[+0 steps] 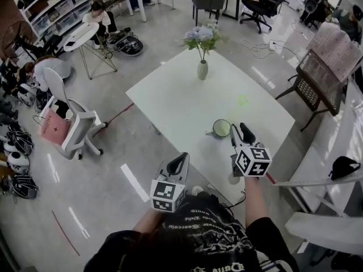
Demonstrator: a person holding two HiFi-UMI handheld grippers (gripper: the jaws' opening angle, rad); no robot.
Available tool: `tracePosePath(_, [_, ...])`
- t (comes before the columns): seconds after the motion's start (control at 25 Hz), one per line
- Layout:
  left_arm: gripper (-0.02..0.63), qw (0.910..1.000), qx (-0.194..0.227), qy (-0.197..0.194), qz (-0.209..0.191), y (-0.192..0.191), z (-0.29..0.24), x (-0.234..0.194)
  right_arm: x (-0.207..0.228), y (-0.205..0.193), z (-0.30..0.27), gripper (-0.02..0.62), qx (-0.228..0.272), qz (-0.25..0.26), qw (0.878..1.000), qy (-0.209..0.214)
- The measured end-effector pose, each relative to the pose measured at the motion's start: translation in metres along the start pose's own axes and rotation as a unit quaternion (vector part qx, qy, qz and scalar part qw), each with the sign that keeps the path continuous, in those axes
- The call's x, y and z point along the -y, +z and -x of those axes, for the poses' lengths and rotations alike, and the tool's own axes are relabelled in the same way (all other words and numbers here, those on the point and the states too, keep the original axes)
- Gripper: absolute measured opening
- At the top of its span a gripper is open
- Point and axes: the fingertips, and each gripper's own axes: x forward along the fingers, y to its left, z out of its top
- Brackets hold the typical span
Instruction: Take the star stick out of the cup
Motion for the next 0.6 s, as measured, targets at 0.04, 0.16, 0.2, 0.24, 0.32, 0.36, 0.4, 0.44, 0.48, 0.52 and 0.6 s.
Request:
tracePosePath(0.04, [0.020,1.0000,-0.001,0.002,-0.001,-0.001,0.001,0.000,0.002,-0.001,-0.003,0.155,-0.004,-0.002,1.000,-0.001])
tracePosePath(0.16, [0.020,0.9999,0.000,0.010,-0.008,-0.005,0.000,-0.002,0.011,-0.007,-0.015,0.155,-0.016,-0.002,1.000,-0.001])
tracePosePath(0.2, [0.020,0.9999,0.000,0.013,-0.008,-0.005,0.000,-0.002,0.013,-0.008,-0.020,0.155,-0.020,-0.003,1.000,0.000])
tracePosePath(0.24, [0.020,0.9998,0.000,0.017,-0.007,-0.004,0.001,-0.003,0.015,-0.010,-0.025,0.155,-0.024,-0.006,1.000,0.001])
tracePosePath(0.32, [0.020,0.9998,-0.002,0.021,-0.006,-0.005,0.004,-0.005,0.018,-0.013,-0.034,0.153,-0.033,-0.016,0.999,0.006])
tracePosePath(0.36, [0.020,0.9997,-0.005,0.022,-0.004,-0.006,0.006,-0.006,0.018,-0.014,-0.038,0.152,-0.038,-0.018,0.999,0.008])
tracePosePath(0.4, [0.020,0.9997,-0.007,0.024,-0.002,-0.007,0.009,-0.006,0.018,-0.016,-0.042,0.152,-0.044,-0.016,0.999,0.008])
tracePosePath(0.44, [0.020,0.9996,-0.009,0.025,-0.002,-0.007,0.012,-0.007,0.018,-0.017,-0.045,0.152,-0.049,-0.011,0.999,0.008])
tracePosePath(0.48, [0.020,0.9996,-0.009,0.028,-0.003,-0.008,0.013,-0.008,0.019,-0.018,-0.049,0.152,-0.053,-0.007,0.999,0.008])
tracePosePath(0.52, [0.020,0.9995,-0.010,0.031,-0.003,-0.008,0.014,-0.008,0.021,-0.018,-0.053,0.152,-0.056,-0.004,0.998,0.007])
tracePosePath(0.6, [0.020,0.9993,-0.012,0.036,-0.003,-0.009,0.016,-0.009,0.024,-0.021,-0.062,0.152,-0.062,-0.004,0.998,0.007])
